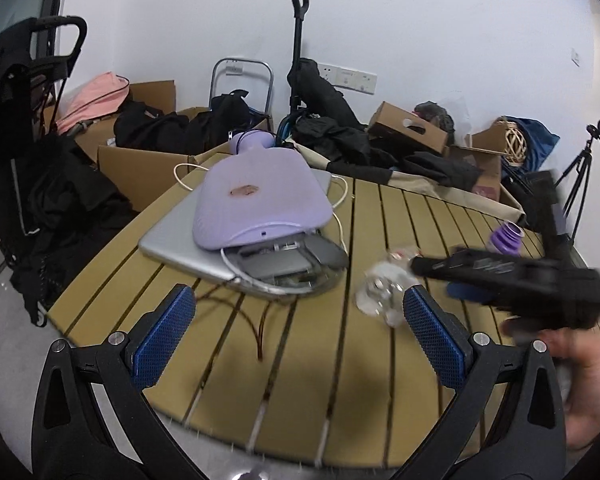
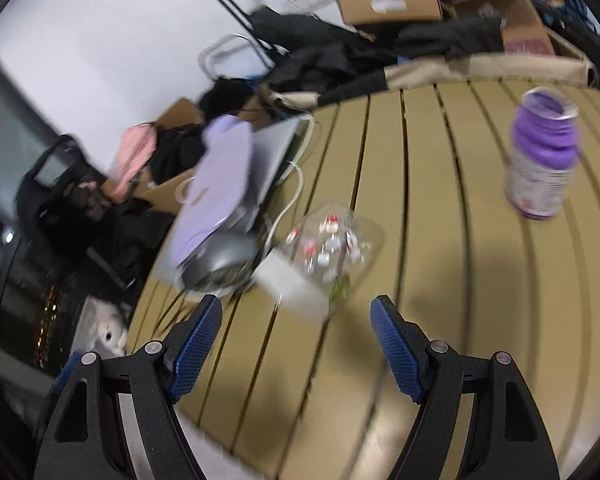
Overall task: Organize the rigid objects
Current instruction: 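Reach the right tool to the clear jar and close on it, then close the left tool on the clear jar while the right tool opens and releases it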
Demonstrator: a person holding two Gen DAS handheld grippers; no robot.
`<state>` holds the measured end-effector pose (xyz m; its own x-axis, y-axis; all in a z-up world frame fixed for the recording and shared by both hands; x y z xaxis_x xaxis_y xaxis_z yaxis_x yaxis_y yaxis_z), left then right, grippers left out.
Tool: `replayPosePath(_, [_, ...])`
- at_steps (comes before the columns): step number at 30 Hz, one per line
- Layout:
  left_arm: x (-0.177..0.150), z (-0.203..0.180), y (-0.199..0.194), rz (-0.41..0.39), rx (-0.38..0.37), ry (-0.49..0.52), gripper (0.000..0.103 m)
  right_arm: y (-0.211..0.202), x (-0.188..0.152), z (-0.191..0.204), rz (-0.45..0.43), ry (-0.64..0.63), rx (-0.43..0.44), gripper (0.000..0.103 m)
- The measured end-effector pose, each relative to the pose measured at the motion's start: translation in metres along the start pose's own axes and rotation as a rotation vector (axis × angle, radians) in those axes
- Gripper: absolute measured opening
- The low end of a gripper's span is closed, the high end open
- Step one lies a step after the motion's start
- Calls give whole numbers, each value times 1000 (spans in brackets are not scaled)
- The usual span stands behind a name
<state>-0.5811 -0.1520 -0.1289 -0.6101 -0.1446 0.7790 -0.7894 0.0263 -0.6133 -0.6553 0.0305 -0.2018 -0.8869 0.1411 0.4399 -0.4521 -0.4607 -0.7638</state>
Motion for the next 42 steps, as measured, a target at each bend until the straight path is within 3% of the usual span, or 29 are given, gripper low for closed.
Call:
replayPosePath(6, [16, 10, 41, 33, 35, -8, 103, 56, 17, -5, 28, 9, -68, 81])
replayPosePath(7, [19, 11, 45, 33, 38, -11, 103, 61, 14, -10, 48, -13, -96, 81])
replayPosePath(9, [23, 5, 55, 43, 25, -10, 103, 62, 7, -11, 59, -125, -117, 66])
replayPosePath(11, [23, -7, 59, 50, -1, -3, 103, 52, 2, -15, 62, -241, -114, 65])
replayPosePath(15, [17, -60, 75, 103, -100, 26, 103, 21, -15, -36, 80, -410, -45, 65])
replayPosePath(20, [-8, -141, 107, 242, -221, 36, 100, -15, -48, -57, 113, -663, -12, 66])
replayPosePath(21, [-11, -153, 114, 274, -248, 30, 96, -18, -49, -59, 104, -686, -13, 67])
replayPosePath(23, [-18, -176, 127, 344, -282, 33, 77, -24, -54, -61, 89, -719, 17, 68])
replayPosePath(25, [-27, -187, 136, 391, -263, 49, 67, -27, -55, -63, 78, -736, 18, 69])
replayPosePath(28, [-35, -192, 137, 375, -223, 78, 64, -32, -52, -73, 60, -750, -11, 76])
replayPosePath(30, [-34, -185, 130, 348, -187, 90, 64, -39, -48, -77, 40, -751, 3, 86])
replayPosePath(36, [-30, -163, 112, 333, -154, 80, 68, -48, -46, -97, 17, -732, -51, 87])
replayPosePath(39, [-9, -167, 90, 272, -232, 92, 84, -53, -40, -103, 6, -725, -77, 87])
replayPosePath(42, [-8, -190, 78, 280, -312, 211, 99, -63, -36, -111, 1, -698, -85, 87])
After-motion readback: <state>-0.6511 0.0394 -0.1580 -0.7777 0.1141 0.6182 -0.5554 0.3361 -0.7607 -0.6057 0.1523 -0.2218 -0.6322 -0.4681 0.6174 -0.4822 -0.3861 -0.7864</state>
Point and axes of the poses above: each gripper's, at about its wrist camera, not at the fingertips, and y roughly the way its jaws point, z to its left, x to its top, the point moved 10 cm from there along y, roughly the way its jaws point, and after that the axes turned 3 degrees about z, right-handed, at the moved point
